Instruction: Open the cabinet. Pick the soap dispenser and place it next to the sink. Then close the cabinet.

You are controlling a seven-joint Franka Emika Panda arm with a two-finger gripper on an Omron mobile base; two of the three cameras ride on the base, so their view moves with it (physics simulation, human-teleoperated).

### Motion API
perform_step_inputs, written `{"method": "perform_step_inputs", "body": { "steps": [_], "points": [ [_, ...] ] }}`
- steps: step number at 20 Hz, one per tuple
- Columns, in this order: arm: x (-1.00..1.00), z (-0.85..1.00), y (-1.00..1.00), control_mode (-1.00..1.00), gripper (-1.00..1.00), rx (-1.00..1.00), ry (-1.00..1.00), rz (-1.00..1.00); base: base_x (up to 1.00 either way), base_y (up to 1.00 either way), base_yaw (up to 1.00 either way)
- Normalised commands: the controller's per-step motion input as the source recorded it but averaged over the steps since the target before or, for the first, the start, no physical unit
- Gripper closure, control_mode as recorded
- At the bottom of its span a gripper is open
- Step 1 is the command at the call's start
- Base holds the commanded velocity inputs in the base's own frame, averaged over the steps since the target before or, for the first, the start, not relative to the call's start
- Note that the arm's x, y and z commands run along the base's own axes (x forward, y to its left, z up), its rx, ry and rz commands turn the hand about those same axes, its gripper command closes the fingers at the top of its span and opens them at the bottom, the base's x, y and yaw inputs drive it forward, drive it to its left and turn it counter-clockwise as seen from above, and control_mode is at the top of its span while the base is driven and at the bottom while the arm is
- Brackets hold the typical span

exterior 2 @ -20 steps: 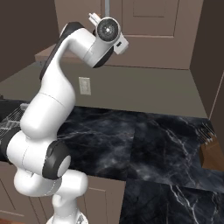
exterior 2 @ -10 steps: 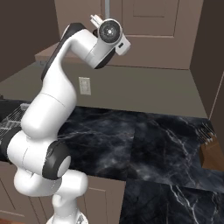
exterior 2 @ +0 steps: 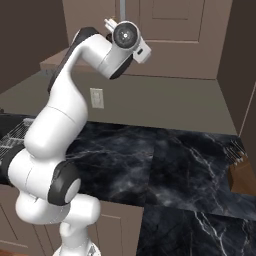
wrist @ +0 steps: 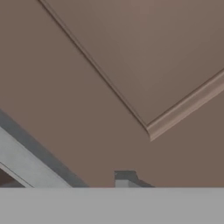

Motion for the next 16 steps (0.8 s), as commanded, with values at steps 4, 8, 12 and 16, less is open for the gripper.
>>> {"method": "perform_step_inputs", "body": {
  "steps": [4,8,12,16],
  "points": [
    [-0.09,0.00,-0.98,-1.00,1.00,-0.01,0.13,-0.07,0.00,0.00,0.00],
    [-0.21,0.00,-0.99,-1.00,1.00,0.00,0.11,-0.07,0.00,0.00,0.00],
    [-0.22,-0.03,-1.00,-1.00,1.00,0.00,0.02,-0.05,0.00,0.00,0.00],
    [-0.44,-0.22,-0.99,-1.00,1.00,0.00,0.00,-0.04,0.00,0.00,0.00]
  ]
}}
